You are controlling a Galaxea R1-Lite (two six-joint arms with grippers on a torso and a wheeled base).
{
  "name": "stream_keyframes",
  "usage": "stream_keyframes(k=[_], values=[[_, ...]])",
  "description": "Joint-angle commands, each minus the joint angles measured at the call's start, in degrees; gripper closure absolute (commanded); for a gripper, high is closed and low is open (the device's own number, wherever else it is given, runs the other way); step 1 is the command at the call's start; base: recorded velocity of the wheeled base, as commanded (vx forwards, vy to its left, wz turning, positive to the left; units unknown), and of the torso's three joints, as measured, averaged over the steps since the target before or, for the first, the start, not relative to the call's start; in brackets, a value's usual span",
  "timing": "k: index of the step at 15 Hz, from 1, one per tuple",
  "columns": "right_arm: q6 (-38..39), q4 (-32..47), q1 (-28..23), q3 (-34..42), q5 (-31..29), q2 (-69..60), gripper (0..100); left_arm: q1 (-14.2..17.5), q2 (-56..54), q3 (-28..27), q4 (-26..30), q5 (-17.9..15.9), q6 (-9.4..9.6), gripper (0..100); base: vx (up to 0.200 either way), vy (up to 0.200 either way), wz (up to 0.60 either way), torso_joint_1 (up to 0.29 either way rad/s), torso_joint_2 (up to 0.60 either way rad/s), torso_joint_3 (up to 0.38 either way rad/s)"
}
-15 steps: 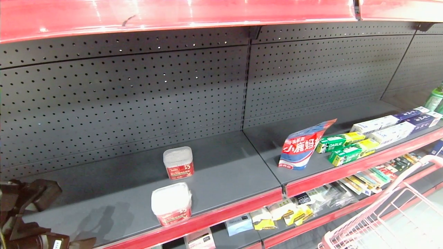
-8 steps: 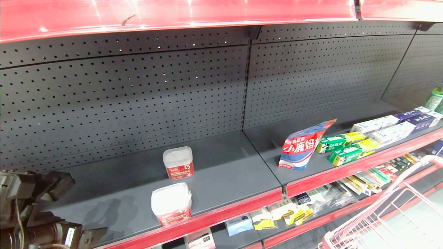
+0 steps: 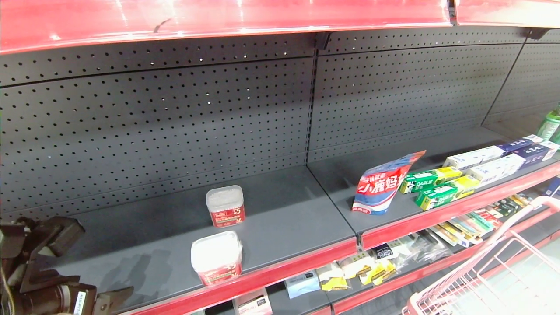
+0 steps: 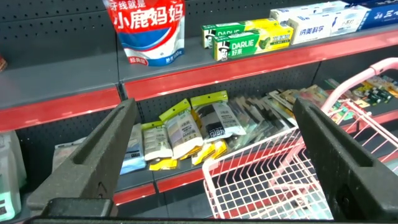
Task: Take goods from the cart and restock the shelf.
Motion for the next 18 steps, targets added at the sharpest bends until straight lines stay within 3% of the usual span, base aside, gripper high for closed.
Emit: stream_keyframes(k=[1, 4, 12, 15, 17, 18], values=[[-0.08, -0.01, 0.00, 0.00, 0.00, 0.09, 0, -0.01, -0.41, 0.04, -0.03, -0.05, 0.02, 0, 0.000, 0.000, 0.00, 0.000, 0.00, 0.000], [-0.08, -0.01, 0.00, 0.00, 0.00, 0.09, 0, -0.01, -0.33, 0.31, -0.03, -0.05, 0.02, 0, 0.000, 0.000, 0.00, 0.000, 0.00, 0.000], [-0.26, -0.01, 0.09, 0.00, 0.09, 0.09, 0, -0.36, -0.15, 0.22, -0.12, -0.75, 0.20, 0, 0.000, 0.000, 0.60, 0.002, 0.01, 0.003], [-0.26, -0.01, 0.09, 0.00, 1.76, 0.09, 0, -2.03, 1.34, -0.04, -0.21, -2.51, 2.48, 0, 0.000, 0.000, 0.00, 0.000, 0.00, 0.000], [-0.26, -0.01, 0.09, 0.00, 1.85, 0.09, 0, -2.82, 3.28, -0.13, -1.00, -2.42, 2.57, 0, 0.000, 0.000, 0.00, 0.000, 0.00, 0.000], [-0.26, -0.01, 0.09, 0.00, 1.85, 0.09, 0, -3.00, 6.62, 0.22, -4.96, -2.42, 2.57, 0, 0.000, 0.000, 0.00, 0.000, 0.00, 0.000]])
